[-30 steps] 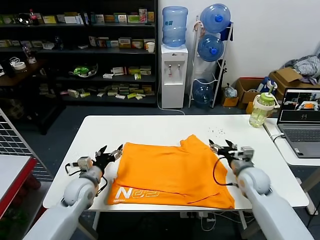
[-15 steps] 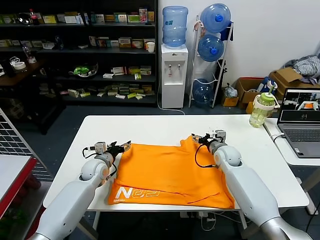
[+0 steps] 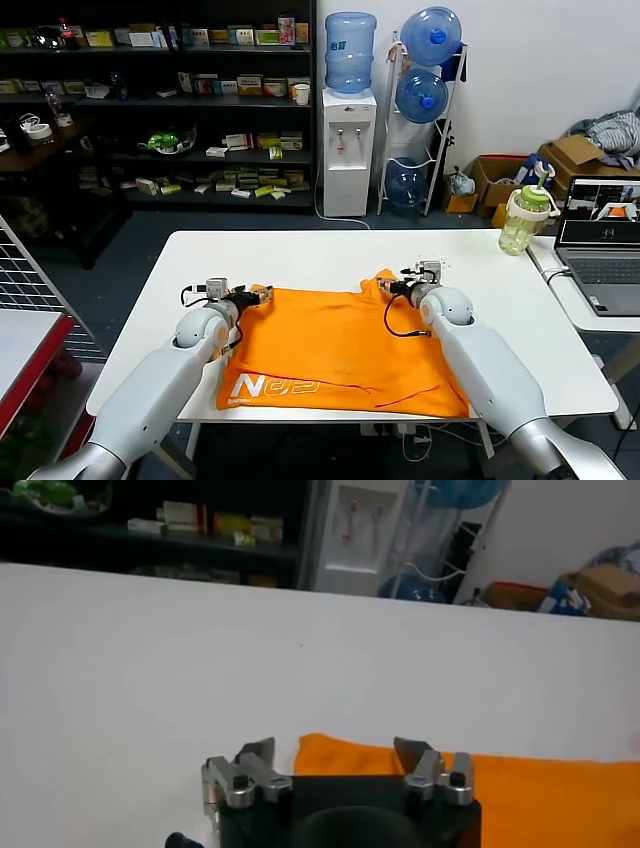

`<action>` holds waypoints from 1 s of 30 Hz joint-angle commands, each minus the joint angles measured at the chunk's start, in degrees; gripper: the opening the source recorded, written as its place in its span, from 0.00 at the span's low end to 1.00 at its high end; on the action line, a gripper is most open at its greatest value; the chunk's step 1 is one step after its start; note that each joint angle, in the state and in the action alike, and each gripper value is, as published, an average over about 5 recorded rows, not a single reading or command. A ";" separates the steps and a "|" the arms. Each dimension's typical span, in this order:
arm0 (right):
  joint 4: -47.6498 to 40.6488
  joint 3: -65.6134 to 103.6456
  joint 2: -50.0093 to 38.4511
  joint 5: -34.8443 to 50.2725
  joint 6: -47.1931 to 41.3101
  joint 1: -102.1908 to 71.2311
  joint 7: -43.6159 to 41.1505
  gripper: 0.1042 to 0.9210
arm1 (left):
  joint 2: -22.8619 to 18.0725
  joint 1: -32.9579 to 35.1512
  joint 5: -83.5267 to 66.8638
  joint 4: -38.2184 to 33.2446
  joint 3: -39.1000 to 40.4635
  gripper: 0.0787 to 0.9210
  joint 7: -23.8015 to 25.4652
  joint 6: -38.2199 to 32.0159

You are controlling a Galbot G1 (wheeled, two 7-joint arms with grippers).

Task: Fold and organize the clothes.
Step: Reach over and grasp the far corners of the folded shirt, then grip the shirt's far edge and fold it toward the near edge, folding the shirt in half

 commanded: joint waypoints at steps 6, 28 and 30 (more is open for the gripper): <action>-0.47 -0.83 0.13 0.96 -2.08 0.55 -0.51 0.53 | -0.58 -1.50 0.53 1.61 1.74 0.63 -0.15 1.18; 17.06 1.86 -6.53 7.00 4.22 -5.69 0.74 0.03 | 3.68 5.53 0.99 -14.72 -1.55 0.02 -4.50 -0.86; 21.75 2.83 -9.13 8.58 3.01 -8.39 2.23 0.03 | 5.28 7.95 -0.33 -18.88 -2.43 0.02 -5.97 -0.65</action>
